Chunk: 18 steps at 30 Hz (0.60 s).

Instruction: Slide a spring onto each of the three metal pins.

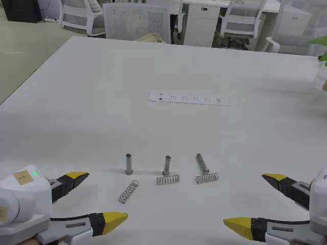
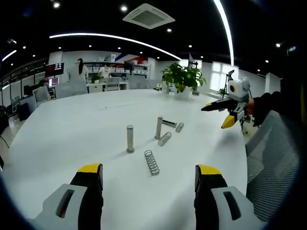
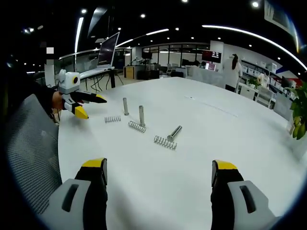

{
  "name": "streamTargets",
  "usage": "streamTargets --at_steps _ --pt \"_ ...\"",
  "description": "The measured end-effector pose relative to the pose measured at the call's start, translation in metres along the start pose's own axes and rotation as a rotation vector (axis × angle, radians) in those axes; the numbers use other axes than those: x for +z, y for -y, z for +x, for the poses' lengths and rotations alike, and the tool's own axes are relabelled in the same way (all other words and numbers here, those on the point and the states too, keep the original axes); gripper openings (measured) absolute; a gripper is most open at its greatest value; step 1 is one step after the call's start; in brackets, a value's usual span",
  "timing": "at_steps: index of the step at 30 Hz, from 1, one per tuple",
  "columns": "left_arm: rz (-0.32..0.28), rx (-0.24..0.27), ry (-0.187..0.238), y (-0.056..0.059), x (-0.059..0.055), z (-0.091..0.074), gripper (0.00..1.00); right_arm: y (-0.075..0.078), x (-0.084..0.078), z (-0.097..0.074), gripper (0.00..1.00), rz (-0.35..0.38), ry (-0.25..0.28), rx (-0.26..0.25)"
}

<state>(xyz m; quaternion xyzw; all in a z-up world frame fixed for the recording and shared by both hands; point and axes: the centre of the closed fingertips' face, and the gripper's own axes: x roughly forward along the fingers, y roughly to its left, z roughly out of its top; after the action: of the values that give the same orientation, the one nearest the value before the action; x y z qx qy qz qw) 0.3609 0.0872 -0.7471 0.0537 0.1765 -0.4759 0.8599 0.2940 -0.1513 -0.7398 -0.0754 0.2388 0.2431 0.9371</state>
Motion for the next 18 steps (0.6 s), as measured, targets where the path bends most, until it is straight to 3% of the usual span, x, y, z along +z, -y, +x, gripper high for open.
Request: streamTargets --at_steps 18 --pt "-0.003 0.000 -0.005 0.0004 -0.0012 -0.0002 0.74 -0.0002 -0.0010 -0.0002 0.88 0.001 -0.004 -0.001"
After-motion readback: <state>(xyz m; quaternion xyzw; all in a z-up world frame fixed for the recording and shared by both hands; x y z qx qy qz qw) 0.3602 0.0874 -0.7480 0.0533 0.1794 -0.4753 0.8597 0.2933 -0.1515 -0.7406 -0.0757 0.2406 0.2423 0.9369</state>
